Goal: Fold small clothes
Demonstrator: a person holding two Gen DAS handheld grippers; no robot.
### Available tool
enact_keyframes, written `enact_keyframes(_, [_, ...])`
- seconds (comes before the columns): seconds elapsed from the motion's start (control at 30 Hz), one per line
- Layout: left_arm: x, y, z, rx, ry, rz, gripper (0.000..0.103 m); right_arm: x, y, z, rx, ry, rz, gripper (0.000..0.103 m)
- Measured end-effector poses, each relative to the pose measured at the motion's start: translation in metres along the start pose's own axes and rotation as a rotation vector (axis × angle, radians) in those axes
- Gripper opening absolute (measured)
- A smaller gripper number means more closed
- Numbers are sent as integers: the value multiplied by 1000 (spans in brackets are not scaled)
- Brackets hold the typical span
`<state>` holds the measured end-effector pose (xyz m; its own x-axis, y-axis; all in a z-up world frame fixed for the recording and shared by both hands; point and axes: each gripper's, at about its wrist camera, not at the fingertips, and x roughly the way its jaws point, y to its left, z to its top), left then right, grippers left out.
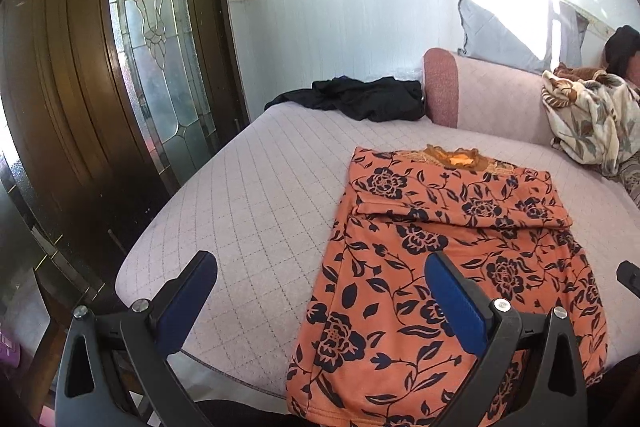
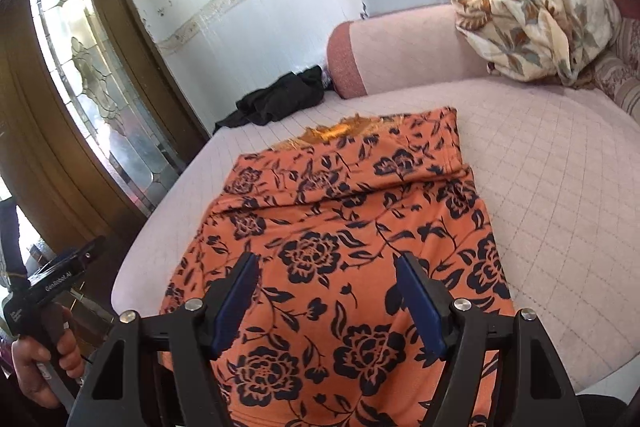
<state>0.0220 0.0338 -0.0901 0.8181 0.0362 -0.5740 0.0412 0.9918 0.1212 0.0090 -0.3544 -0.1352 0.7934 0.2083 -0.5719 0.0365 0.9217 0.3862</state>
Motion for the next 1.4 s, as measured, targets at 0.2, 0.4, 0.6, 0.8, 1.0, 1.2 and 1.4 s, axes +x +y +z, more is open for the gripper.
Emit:
enact_keyframes(0.2, [-18, -5, 2, 12, -28, -15, 103, -24, 20, 7, -39, -53, 31, 75])
enact_keyframes(0.4, [-25, -11, 1, 29, -41, -11, 103, -36, 32, 6, -68, -79, 38, 75])
enact_keyframes(0.6, [-29, -14, 1, 37, -46, -2, 103, -40, 33, 5, -74, -89, 45, 75])
enact_keyframes(0.8, [-28, -16, 0, 39, -39, 1, 103, -42, 30, 5, -68, -92, 46, 75])
enact_keyframes(1.0, [-26, -18, 0, 41, -34, -1, 103, -42, 26, 6, -64, -91, 43, 75])
enact_keyframes(1.2, [-22, -18, 0, 39, -27, -2, 103, -41, 26, 5, -62, -89, 41, 75])
enact_keyframes(1.4, [-22, -16, 0, 34, -30, -1, 103, -39, 29, 5, -69, -88, 43, 75])
